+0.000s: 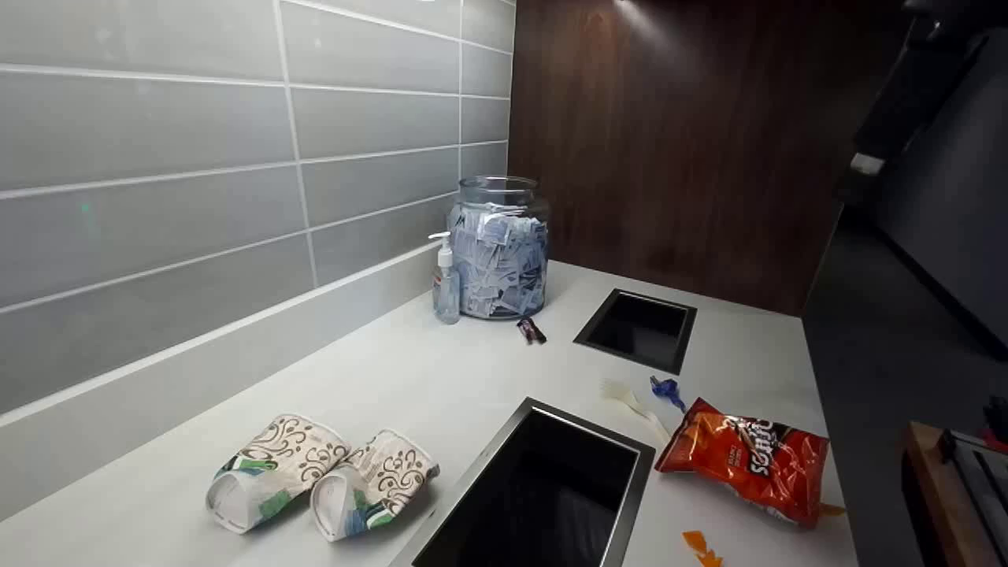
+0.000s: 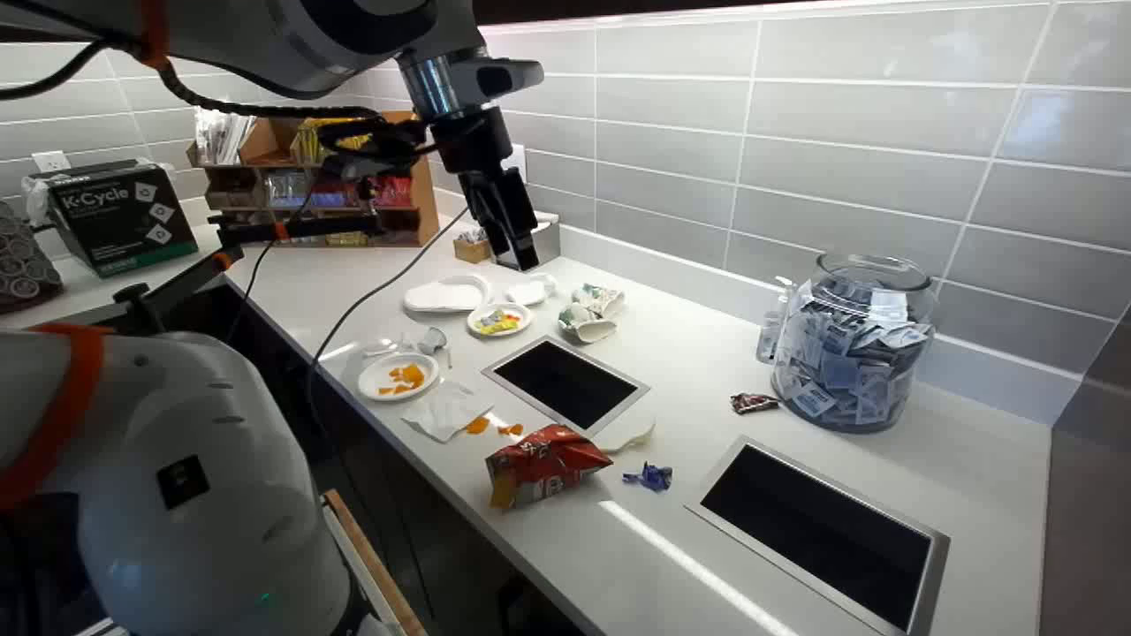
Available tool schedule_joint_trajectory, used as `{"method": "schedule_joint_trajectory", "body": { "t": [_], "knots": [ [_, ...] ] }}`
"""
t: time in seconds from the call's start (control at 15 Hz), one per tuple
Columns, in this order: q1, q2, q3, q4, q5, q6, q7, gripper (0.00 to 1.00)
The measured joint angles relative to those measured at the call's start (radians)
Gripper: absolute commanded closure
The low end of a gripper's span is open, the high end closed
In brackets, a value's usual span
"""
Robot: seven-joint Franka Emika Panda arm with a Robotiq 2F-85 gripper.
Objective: Empty some doritos from the bag into the bin on the left
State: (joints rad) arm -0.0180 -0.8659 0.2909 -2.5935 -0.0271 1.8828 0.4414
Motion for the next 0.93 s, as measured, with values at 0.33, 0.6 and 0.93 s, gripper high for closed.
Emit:
{"method": "schedule_joint_trajectory", "body": {
  "t": [0.33, 0.6, 0.93],
  "knots": [
    [0.0, 0.0, 0.0, 0.0, 0.0, 0.0, 0.0, 0.0],
    [0.0, 0.0, 0.0, 0.0, 0.0, 0.0, 0.0, 0.0],
    [0.001, 0.011, -0.024, -0.006, 0.015, 0.0, -0.002, 0.0]
  ]
}}
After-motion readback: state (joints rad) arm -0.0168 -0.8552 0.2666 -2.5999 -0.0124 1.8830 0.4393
